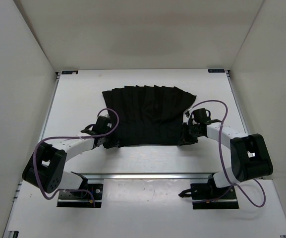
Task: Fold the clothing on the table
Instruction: Flatten the skirt out
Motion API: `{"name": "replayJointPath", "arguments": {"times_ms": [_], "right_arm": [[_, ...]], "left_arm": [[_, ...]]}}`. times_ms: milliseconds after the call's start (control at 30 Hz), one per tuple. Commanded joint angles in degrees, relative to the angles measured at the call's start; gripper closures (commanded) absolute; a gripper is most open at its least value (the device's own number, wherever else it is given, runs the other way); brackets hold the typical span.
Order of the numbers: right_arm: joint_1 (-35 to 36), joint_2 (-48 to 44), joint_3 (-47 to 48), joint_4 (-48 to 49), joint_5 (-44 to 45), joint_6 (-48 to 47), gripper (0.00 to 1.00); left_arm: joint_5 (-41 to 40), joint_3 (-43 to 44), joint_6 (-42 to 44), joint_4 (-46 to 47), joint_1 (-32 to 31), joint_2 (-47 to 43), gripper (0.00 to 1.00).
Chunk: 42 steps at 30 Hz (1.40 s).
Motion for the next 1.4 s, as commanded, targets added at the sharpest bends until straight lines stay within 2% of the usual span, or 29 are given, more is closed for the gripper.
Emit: {"name": "replayJointPath", "arguments": {"times_ms": [0,33,100,200,267,400,567,633,700,800,933,1000,1100,1167,1267,1333,1367], "right_arm": [[-0.9,0.7,0.9,1.6,1.9,0.1,1.00],[-1.0,0.6,1.5,1.3,2.3,-0.4,1.00],[-1.7,0.7,3.4,0.7,2.1,-1.1,1.00],[-2.0,1.7,9.9,-1.7,3.0,-3.6,1.00],[-1.9,1.8,17.3,-4.5,3.8,-6.3,1.00],[-1.7,2.7,32.4,-6.1,6.3,-9.9,1.00],[-0.4,1.0,40.1,-0.5,12.3,-11.6,1.00],[-0.5,-1.2,40.7,0.3,11.6,-11.5,1.00],[-0.4,-3.1,39.3,-0.8,12.6,-11.4,1.00],[-0.3,-8.4,30.8,-0.4,12.7,-10.7,1.00],[2.5,-16.9,24.7,-7.9,14.9,-10.2,1.00],[7.7,-21.3,26.0,-11.4,19.0,-9.5,1.00],[9.9,-26.6,33.3,-14.6,20.3,-7.4,1.00],[6.9,-27.6,40.0,-13.4,18.2,-7.1,1.00],[-1.5,-23.3,48.8,-12.4,10.1,-6.8,0.99],[-6.5,-19.4,50.5,-11.5,5.7,-7.4,1.00],[-6.6,-17.0,50.8,-11.3,5.5,-8.3,1.00]], "left_arm": [[0.0,0.2,0.6,0.6,-0.2,0.0,0.91],[-0.1,0.2,1.4,0.6,0.1,-0.2,1.00],[-0.1,2.2,2.9,0.9,1.0,-0.5,1.00],[0.1,8.4,9.7,-1.2,3.1,0.1,1.00],[1.6,14.5,15.5,-3.1,5.4,1.6,1.00],[2.8,32.9,23.4,-8.5,7.2,6.5,1.00],[0.5,51.0,27.8,-11.3,6.5,10.2,1.00],[0.2,51.7,28.0,-11.2,6.6,8.5,1.00],[-0.1,49.5,27.8,-9.0,4.1,5.4,1.00],[-4.1,40.9,29.1,-6.7,0.5,-2.4,1.00],[-12.3,36.7,31.3,-13.7,-5.1,-9.7,1.00],[-16.7,36.0,31.7,-16.5,-7.5,-15.3,1.00],[-16.4,43.0,31.0,-18.9,-3.3,-23.2,1.00],[-15.6,48.1,30.2,-19.2,-1.2,-22.7,1.00],[-13.7,56.1,29.1,-20.7,0.6,-15.6,1.00],[-11.1,56.8,27.9,-19.8,1.2,-10.7,1.00],[-10.3,56.4,26.4,-19.3,1.3,-7.9,1.00]]}}
